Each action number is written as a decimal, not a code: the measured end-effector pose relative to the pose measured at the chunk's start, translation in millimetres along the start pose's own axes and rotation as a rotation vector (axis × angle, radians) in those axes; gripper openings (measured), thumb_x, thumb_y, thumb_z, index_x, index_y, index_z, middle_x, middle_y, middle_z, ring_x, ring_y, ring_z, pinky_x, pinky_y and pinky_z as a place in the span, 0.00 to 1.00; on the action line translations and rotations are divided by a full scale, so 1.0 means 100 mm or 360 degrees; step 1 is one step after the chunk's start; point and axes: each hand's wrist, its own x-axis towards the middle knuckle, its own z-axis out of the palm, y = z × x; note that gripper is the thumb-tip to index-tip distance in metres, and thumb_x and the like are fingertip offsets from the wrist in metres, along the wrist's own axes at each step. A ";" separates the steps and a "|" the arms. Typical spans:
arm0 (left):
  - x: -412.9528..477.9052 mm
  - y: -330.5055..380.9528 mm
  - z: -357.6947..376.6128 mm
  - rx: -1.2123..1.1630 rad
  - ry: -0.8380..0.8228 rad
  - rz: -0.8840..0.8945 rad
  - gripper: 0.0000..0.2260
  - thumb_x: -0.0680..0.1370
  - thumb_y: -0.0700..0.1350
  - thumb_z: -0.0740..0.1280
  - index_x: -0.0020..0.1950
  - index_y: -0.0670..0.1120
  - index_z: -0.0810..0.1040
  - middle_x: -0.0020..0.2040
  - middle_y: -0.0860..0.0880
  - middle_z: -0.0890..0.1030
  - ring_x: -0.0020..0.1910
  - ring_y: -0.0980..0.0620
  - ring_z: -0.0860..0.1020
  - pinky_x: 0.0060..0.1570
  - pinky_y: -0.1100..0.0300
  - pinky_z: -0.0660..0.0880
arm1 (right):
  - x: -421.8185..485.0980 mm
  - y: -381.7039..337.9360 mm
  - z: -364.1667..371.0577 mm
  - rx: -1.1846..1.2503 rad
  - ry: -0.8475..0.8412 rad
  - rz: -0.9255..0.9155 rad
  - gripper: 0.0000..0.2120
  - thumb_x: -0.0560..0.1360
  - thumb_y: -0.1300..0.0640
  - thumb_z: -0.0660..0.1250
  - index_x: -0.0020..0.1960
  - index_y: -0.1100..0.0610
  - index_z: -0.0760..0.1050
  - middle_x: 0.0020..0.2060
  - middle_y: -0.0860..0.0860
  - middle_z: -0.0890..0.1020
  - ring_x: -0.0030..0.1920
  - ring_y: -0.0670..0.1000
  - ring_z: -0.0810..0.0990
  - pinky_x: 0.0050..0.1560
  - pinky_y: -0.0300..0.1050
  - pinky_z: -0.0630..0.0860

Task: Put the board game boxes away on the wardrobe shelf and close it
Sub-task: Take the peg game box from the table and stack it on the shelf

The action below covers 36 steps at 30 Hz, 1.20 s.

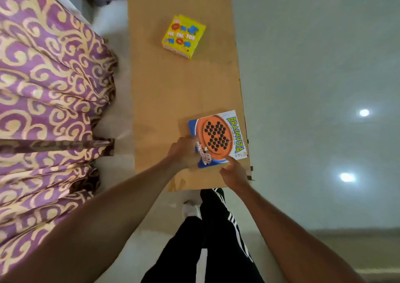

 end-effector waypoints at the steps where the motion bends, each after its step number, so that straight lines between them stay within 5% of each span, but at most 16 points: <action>1: 0.25 0.01 0.04 0.0043 -0.0019 -0.0005 0.20 0.71 0.49 0.66 0.63 0.52 0.71 0.57 0.46 0.78 0.56 0.43 0.76 0.52 0.48 0.77 | 0.17 0.04 0.04 -0.0006 -0.0015 0.0000 0.27 0.73 0.62 0.64 0.71 0.53 0.67 0.63 0.56 0.78 0.61 0.57 0.77 0.54 0.44 0.72; 8: 1.07 0.11 0.13 0.0152 0.0003 0.0011 0.41 0.68 0.46 0.70 0.76 0.48 0.53 0.74 0.46 0.60 0.73 0.40 0.57 0.68 0.42 0.61 | 0.53 0.18 0.18 0.0059 0.0102 -0.0013 0.23 0.72 0.62 0.66 0.65 0.50 0.68 0.57 0.52 0.82 0.54 0.55 0.81 0.46 0.42 0.76; 14: 0.94 -0.06 0.22 -0.0266 -0.0106 -0.0429 0.28 0.69 0.49 0.69 0.68 0.47 0.67 0.63 0.42 0.73 0.63 0.40 0.72 0.59 0.49 0.73 | 0.58 0.23 0.04 0.0114 0.0156 -0.0114 0.26 0.69 0.63 0.64 0.65 0.47 0.69 0.53 0.55 0.78 0.53 0.52 0.78 0.43 0.41 0.78; 17: 0.78 -0.26 0.31 -0.0764 -0.0197 -0.0538 0.22 0.68 0.48 0.71 0.60 0.48 0.73 0.54 0.46 0.80 0.53 0.47 0.79 0.48 0.55 0.77 | 0.74 0.18 -0.15 -0.0005 0.0134 -0.0112 0.28 0.67 0.62 0.64 0.65 0.45 0.68 0.55 0.54 0.74 0.56 0.52 0.73 0.53 0.51 0.78; 24: 0.57 -0.23 0.47 -0.1528 -0.0146 -0.0441 0.27 0.69 0.39 0.73 0.66 0.48 0.71 0.56 0.46 0.81 0.53 0.47 0.82 0.51 0.48 0.81 | 1.00 0.17 -0.31 -0.0401 -0.0072 -0.0338 0.29 0.72 0.59 0.64 0.70 0.45 0.61 0.64 0.56 0.71 0.66 0.58 0.65 0.59 0.54 0.71; 29: -0.02 -0.25 0.44 -0.1806 0.0060 -0.0323 0.25 0.67 0.39 0.73 0.63 0.49 0.74 0.58 0.46 0.81 0.56 0.47 0.82 0.52 0.47 0.81 | 0.64 0.14 -0.43 -0.0411 -0.0082 -0.0515 0.30 0.74 0.57 0.68 0.70 0.43 0.60 0.66 0.56 0.67 0.68 0.57 0.65 0.59 0.53 0.73; 33: -0.99 -0.18 0.42 -0.1953 0.0375 -0.0271 0.23 0.72 0.35 0.72 0.62 0.52 0.73 0.58 0.47 0.79 0.54 0.46 0.83 0.45 0.56 0.82 | -0.03 0.04 -0.49 -0.0479 -0.0117 -0.0757 0.30 0.74 0.57 0.68 0.72 0.44 0.61 0.68 0.56 0.66 0.69 0.58 0.64 0.62 0.54 0.71; 36: -1.84 -0.14 0.51 -0.2051 0.0546 -0.0178 0.24 0.70 0.43 0.75 0.64 0.55 0.75 0.57 0.48 0.80 0.51 0.47 0.84 0.43 0.57 0.82 | -0.62 0.00 -0.50 -0.0558 -0.0144 -0.0958 0.30 0.74 0.57 0.69 0.73 0.45 0.62 0.69 0.57 0.64 0.70 0.57 0.63 0.63 0.54 0.70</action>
